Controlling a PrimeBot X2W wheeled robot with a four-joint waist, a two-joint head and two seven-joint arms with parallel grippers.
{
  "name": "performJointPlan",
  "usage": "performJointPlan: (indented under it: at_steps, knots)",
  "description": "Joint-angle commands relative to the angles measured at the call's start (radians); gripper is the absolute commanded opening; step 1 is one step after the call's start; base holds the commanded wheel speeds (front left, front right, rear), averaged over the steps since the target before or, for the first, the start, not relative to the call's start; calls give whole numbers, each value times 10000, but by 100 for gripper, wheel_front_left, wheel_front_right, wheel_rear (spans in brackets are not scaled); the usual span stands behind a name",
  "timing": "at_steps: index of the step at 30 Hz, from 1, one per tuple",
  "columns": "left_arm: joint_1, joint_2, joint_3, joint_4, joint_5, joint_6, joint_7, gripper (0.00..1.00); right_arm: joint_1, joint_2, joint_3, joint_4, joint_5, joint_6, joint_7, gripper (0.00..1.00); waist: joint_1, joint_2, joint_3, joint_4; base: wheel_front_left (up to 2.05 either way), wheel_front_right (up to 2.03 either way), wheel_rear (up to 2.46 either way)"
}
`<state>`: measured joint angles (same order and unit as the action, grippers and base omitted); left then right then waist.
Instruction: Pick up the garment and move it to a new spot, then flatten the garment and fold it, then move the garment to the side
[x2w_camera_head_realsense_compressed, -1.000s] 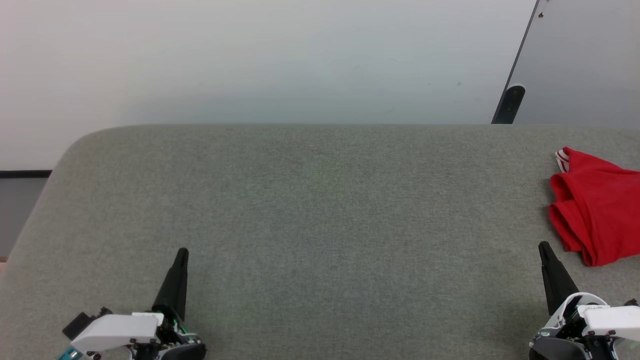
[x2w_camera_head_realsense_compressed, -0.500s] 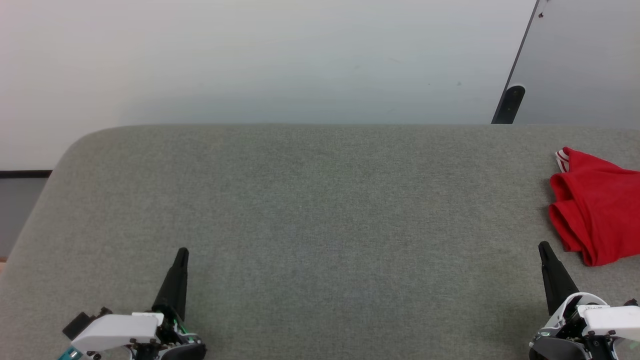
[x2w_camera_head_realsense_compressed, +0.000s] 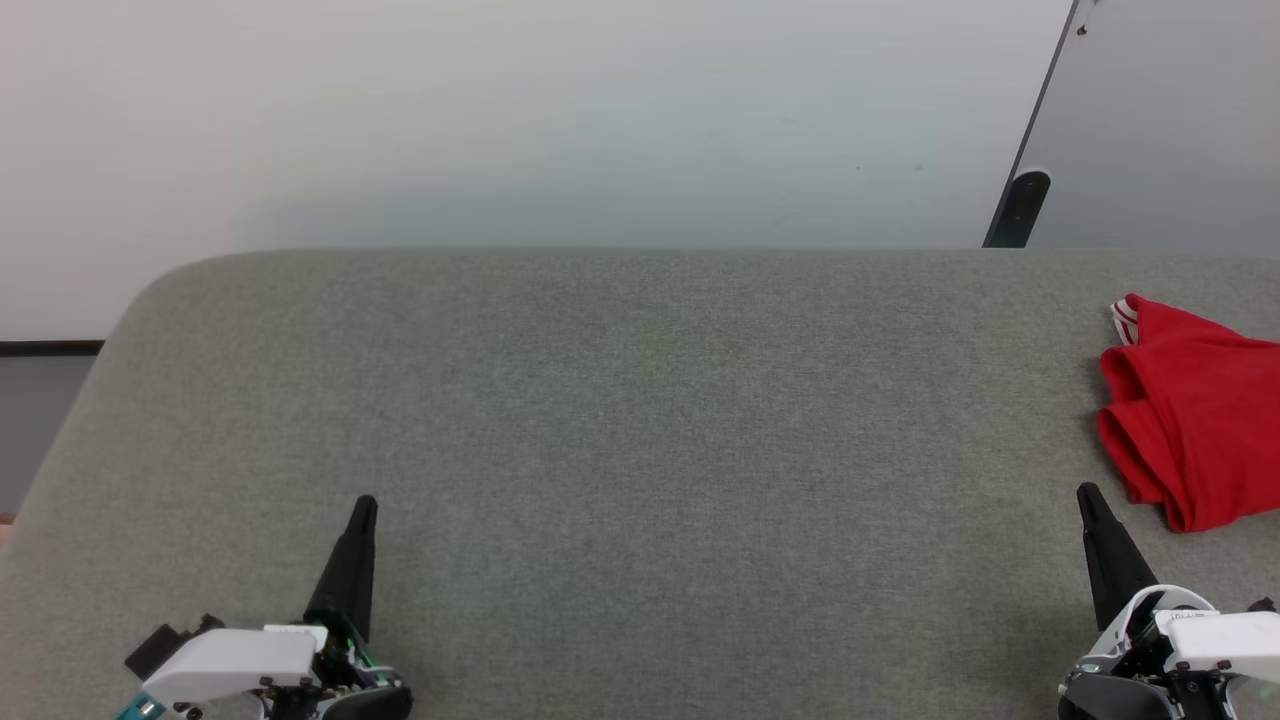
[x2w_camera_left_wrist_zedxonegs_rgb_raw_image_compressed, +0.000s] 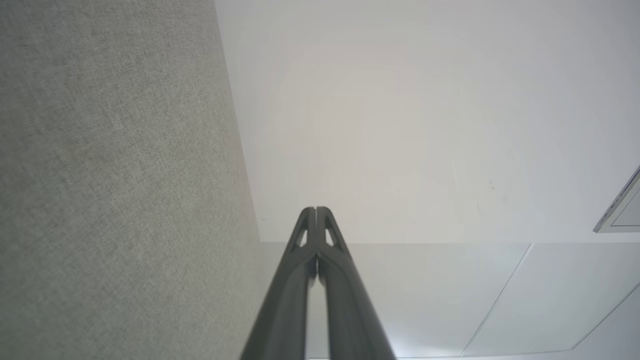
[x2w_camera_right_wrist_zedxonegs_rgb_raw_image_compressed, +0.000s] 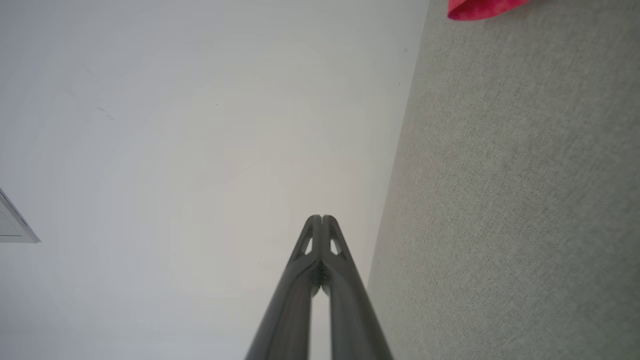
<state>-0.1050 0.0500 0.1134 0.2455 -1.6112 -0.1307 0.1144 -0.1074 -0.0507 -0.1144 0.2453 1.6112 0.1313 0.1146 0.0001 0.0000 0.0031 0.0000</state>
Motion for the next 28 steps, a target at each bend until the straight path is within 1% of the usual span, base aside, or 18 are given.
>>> performJointPlan:
  at_steps: [1,28]
  knots:
    - [-86,-8,17,-20,-33,0,29,0,-32,25,-7,-19,34,-10,13,0,-1,0,0,0,0,0,0]
    - [-86,-8,16,-21,-34,0,28,0,-32,25,-6,-19,34,-10,12,0,-1,0,0,0,0,0,0]
